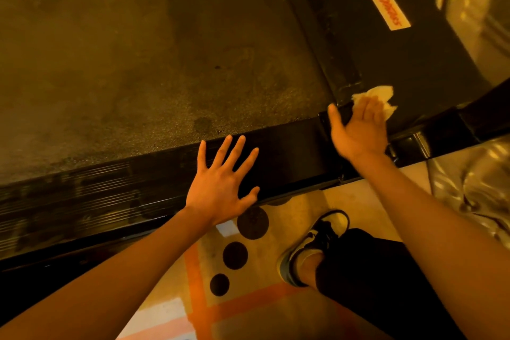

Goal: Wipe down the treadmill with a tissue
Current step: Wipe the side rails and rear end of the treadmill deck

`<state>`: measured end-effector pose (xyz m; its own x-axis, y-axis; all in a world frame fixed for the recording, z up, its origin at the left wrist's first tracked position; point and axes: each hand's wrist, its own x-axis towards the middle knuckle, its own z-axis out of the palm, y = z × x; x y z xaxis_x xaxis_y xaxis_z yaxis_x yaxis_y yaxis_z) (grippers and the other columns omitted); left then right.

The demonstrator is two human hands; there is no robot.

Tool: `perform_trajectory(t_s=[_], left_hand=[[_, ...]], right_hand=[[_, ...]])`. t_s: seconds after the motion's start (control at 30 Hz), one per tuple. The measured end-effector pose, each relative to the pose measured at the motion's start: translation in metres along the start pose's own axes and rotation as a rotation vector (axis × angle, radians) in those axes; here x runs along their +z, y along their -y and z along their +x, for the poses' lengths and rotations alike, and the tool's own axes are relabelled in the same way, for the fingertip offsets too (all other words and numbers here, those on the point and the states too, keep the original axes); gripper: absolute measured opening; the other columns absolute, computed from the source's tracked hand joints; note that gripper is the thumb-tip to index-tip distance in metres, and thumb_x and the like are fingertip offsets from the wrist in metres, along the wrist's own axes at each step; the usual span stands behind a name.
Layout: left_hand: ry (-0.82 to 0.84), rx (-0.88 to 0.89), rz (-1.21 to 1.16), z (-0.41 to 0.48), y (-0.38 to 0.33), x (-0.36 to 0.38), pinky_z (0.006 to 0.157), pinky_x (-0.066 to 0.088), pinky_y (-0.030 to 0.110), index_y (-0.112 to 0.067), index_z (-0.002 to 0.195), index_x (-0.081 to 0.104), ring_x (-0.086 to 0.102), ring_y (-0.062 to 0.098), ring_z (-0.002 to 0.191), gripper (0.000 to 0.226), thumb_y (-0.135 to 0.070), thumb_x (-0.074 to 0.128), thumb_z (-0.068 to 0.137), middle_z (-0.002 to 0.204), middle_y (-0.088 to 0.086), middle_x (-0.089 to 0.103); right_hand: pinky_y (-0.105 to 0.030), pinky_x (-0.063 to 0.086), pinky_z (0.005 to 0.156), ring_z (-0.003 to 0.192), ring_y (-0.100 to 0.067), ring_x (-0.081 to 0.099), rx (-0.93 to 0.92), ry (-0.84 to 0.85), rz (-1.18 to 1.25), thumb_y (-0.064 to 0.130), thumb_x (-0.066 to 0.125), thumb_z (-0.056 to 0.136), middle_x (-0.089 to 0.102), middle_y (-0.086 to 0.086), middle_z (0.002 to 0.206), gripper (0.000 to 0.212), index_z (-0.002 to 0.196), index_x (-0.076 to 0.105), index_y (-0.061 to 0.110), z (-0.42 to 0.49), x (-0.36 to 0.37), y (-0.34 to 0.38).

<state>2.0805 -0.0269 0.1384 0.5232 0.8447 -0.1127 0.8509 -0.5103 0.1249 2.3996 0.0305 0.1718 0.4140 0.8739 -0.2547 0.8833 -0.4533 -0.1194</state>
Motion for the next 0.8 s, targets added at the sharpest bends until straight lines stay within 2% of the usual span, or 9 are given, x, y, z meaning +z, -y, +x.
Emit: perform_trajectory(t_s=[0.13, 0.27, 0.33, 0.4, 0.5, 0.6, 0.67, 0.73, 0.8], left_hand=[[-0.015, 0.007, 0.000, -0.001, 0.001, 0.001, 0.121, 0.001, 0.071, -0.034, 0.166, 0.009, -0.005, 0.030, 0.160, 0.081, -0.075, 0.020, 0.097, 0.174, 0.005, 0.003], [-0.018, 0.002, -0.001, -0.001, 0.001, 0.002, 0.121, 0.001, 0.072, -0.034, 0.166, 0.010, -0.003, 0.030, 0.160, 0.080, -0.074, 0.022, 0.097, 0.174, 0.005, 0.004], [-0.007, 0.003, 0.001, 0.000, 0.001, 0.001, 0.121, 0.001, 0.072, -0.034, 0.166, 0.009, -0.004, 0.031, 0.160, 0.080, -0.074, 0.022, 0.097, 0.174, 0.005, 0.003], [-0.011, 0.007, 0.004, -0.001, 0.000, 0.002, 0.121, 0.001, 0.072, -0.034, 0.166, 0.009, -0.004, 0.031, 0.160, 0.081, -0.075, 0.022, 0.097, 0.174, 0.005, 0.003], [-0.004, 0.005, -0.002, 0.000, 0.001, 0.001, 0.121, 0.002, 0.072, -0.034, 0.166, 0.010, -0.003, 0.031, 0.160, 0.081, -0.075, 0.023, 0.097, 0.174, 0.006, 0.004], [-0.009, 0.007, 0.001, -0.001, 0.001, 0.001, 0.121, 0.001, 0.072, -0.033, 0.166, 0.010, -0.004, 0.031, 0.160, 0.081, -0.075, 0.021, 0.097, 0.174, 0.006, 0.003], [-0.015, 0.013, -0.007, -0.001, 0.000, 0.001, 0.121, 0.000, 0.072, -0.033, 0.166, 0.009, -0.004, 0.031, 0.160, 0.081, -0.075, 0.021, 0.097, 0.174, 0.005, 0.003], [-0.013, 0.006, -0.009, 0.000, 0.001, 0.000, 0.121, -0.001, 0.072, -0.033, 0.166, 0.009, -0.004, 0.031, 0.160, 0.082, -0.075, 0.022, 0.097, 0.174, 0.005, 0.002], [-0.009, 0.002, -0.002, 0.000, 0.000, 0.000, 0.121, 0.000, 0.072, -0.033, 0.166, 0.010, -0.004, 0.031, 0.160, 0.082, -0.075, 0.023, 0.097, 0.174, 0.006, 0.003]], right_hand=[[-0.042, -0.005, 0.129, 0.160, -0.028, -0.009, -0.140, 0.008, -0.076, 0.084, -0.005, 0.089, -0.008, -0.017, 0.172, 0.109, 0.164, -0.003, 0.006, -0.073, 0.026, 0.004], [-0.047, -0.003, 0.130, 0.160, -0.029, -0.010, -0.154, 0.062, -0.034, 0.088, -0.011, 0.083, -0.006, -0.015, 0.173, 0.115, 0.165, 0.001, 0.007, -0.016, 0.002, -0.002], [-0.049, -0.004, 0.129, 0.160, -0.030, -0.010, -0.192, 0.092, -0.107, 0.080, -0.003, 0.092, -0.003, -0.012, 0.174, 0.103, 0.166, 0.009, 0.009, 0.021, -0.010, 0.008], [-0.050, -0.006, 0.129, 0.159, -0.029, -0.011, -0.236, 0.098, -0.196, 0.077, -0.002, 0.095, -0.004, -0.011, 0.174, 0.098, 0.166, 0.008, 0.010, 0.040, -0.014, 0.019], [-0.047, -0.004, 0.130, 0.160, -0.028, -0.008, -0.253, 0.146, -0.184, 0.082, -0.005, 0.089, -0.004, -0.015, 0.173, 0.108, 0.165, 0.004, 0.004, 0.030, -0.012, 0.030], [-0.044, -0.001, 0.129, 0.160, -0.030, -0.005, -0.229, 0.073, -0.193, 0.087, -0.006, 0.085, -0.003, -0.018, 0.172, 0.116, 0.164, 0.002, 0.002, 0.007, -0.007, 0.012], [-0.045, -0.004, 0.130, 0.160, -0.031, -0.008, -0.191, 0.045, -0.168, 0.091, -0.011, 0.079, -0.005, -0.019, 0.172, 0.122, 0.164, 0.000, 0.004, 0.028, -0.013, 0.000], [-0.050, -0.003, 0.130, 0.159, -0.033, -0.008, -0.189, 0.070, -0.120, 0.089, -0.006, 0.083, -0.003, -0.018, 0.173, 0.118, 0.165, 0.002, 0.005, 0.064, -0.021, 0.006], [-0.053, -0.001, 0.129, 0.159, -0.034, -0.008, -0.200, 0.099, -0.134, 0.082, 0.003, 0.092, -0.003, -0.014, 0.173, 0.104, 0.165, 0.003, 0.008, 0.079, -0.029, 0.016]])
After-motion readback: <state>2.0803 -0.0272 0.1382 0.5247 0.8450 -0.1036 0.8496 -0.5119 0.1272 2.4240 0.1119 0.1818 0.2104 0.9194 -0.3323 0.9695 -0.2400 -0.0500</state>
